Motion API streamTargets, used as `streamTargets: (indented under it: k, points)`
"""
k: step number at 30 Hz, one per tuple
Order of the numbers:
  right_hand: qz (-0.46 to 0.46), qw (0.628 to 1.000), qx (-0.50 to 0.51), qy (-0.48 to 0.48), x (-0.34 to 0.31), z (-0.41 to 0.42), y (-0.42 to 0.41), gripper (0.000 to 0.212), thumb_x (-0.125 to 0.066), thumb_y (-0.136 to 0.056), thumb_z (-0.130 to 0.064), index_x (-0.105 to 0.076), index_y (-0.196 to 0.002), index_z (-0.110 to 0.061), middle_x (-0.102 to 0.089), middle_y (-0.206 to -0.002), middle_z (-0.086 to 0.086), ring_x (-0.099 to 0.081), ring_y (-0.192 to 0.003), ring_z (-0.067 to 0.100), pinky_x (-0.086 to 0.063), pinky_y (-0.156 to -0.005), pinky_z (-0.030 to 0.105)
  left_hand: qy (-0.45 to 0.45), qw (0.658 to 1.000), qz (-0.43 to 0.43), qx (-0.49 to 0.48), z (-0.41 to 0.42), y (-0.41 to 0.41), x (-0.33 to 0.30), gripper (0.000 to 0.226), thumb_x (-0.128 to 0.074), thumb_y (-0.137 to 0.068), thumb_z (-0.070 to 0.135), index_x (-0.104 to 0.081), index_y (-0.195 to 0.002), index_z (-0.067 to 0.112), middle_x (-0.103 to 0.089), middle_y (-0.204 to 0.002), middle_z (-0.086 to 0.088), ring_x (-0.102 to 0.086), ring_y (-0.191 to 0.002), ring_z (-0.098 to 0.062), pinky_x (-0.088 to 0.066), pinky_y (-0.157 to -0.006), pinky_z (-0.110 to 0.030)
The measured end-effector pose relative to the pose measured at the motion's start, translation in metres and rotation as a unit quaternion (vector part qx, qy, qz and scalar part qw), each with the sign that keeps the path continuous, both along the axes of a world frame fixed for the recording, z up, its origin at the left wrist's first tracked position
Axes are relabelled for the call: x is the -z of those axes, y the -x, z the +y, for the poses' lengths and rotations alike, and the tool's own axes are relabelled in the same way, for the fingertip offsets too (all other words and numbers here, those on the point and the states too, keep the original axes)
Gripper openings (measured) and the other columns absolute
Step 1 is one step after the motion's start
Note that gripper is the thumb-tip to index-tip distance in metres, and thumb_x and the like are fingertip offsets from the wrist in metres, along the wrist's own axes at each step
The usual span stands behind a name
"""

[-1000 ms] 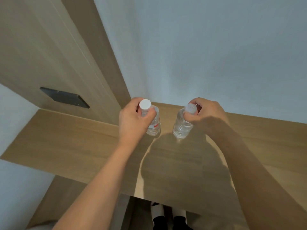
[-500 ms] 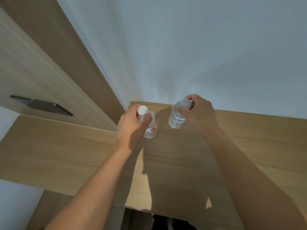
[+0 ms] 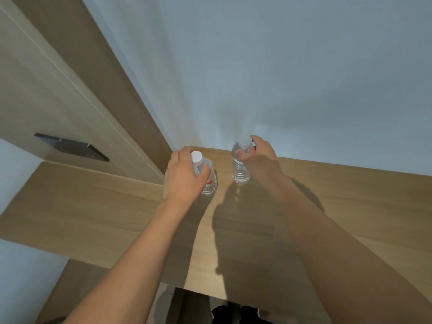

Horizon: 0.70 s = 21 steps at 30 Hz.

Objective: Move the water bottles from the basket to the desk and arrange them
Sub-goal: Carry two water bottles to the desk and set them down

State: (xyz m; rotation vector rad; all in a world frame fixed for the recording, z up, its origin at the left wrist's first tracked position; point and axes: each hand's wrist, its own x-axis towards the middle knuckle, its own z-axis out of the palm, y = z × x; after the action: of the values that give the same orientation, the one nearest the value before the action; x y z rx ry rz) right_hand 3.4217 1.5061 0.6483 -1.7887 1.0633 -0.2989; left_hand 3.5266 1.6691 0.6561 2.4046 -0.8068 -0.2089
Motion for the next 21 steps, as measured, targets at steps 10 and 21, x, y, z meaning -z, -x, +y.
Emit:
streamTargets:
  k: [10,21]
  points:
    - [-0.027,0.994,0.028,0.100,-0.044,0.028,0.085,0.059,-0.062,-0.090,-0.025,-0.041,-0.144,-0.014,-0.049,-0.136,0.002,-0.053,-0.120,0.020,-0.044,-0.103,0.039,0.019,0.983,-0.139,0.120,0.002,0.040,-0.031,0.050,-0.054,-0.092,0.029,-0.050,-0.134,0.001,-0.055,-0.134,-0.016,-0.050,-0.126,-0.032,-0.039,-0.108,-0.044]
    - [0.063,0.962,0.156,0.216,-0.075,0.076,0.240,0.054,-0.050,-0.099,-0.024,-0.035,-0.150,-0.013,-0.040,-0.152,0.005,-0.036,-0.140,0.018,-0.026,-0.113,0.027,0.094,0.934,-0.136,0.315,-0.050,0.145,-0.030,0.040,-0.052,-0.089,0.013,-0.056,-0.125,-0.003,-0.059,-0.124,-0.020,-0.054,-0.116,-0.038,-0.043,-0.102,-0.049]
